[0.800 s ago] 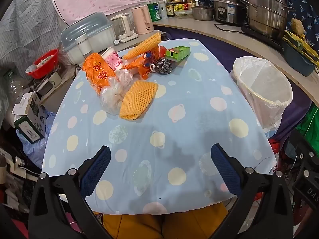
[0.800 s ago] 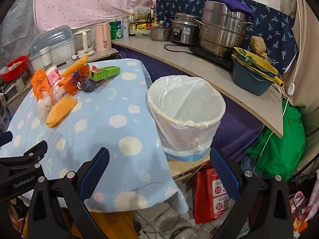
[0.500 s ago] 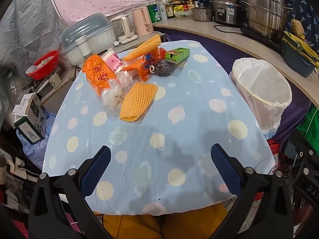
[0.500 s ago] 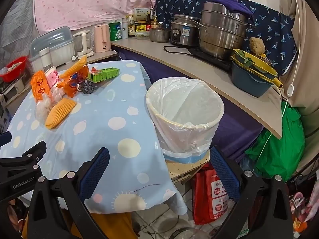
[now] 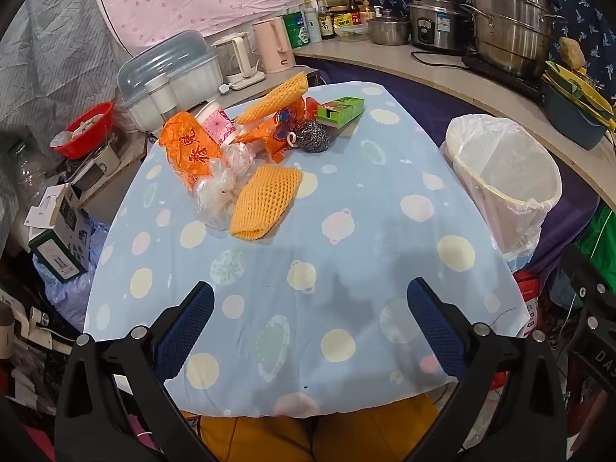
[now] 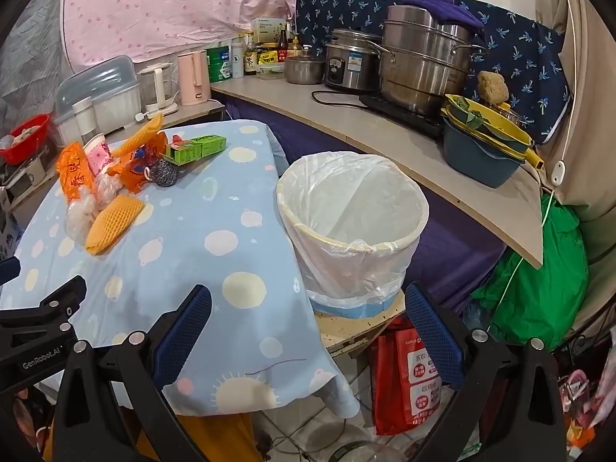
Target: Collect trash
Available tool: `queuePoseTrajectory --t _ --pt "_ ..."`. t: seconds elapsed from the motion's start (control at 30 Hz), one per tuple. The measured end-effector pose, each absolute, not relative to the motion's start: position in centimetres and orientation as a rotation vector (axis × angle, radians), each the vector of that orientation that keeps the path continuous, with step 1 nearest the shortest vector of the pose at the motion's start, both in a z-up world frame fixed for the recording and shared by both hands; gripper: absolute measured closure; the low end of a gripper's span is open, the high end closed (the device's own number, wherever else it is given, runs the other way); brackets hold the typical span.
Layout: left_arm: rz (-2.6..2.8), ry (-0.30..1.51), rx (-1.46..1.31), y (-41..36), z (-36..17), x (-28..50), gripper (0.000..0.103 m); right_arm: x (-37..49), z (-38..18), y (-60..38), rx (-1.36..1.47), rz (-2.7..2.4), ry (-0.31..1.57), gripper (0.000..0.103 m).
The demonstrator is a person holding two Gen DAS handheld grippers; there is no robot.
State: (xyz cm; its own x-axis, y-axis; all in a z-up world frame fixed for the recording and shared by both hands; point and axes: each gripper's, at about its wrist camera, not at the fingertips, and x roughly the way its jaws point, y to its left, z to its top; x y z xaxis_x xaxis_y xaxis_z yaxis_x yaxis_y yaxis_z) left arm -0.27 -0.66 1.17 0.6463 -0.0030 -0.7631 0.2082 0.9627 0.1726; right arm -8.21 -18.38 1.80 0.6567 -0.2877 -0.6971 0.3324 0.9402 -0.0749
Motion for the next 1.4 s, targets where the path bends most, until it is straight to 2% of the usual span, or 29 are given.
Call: queuePoseTrajectory --t 1.4 --pt "-0.117 0.867 0.242 -0.50 0.64 -0.32 0.007 -8.07 1.59 -18.11 0.071 -0.349 0.778 0.007"
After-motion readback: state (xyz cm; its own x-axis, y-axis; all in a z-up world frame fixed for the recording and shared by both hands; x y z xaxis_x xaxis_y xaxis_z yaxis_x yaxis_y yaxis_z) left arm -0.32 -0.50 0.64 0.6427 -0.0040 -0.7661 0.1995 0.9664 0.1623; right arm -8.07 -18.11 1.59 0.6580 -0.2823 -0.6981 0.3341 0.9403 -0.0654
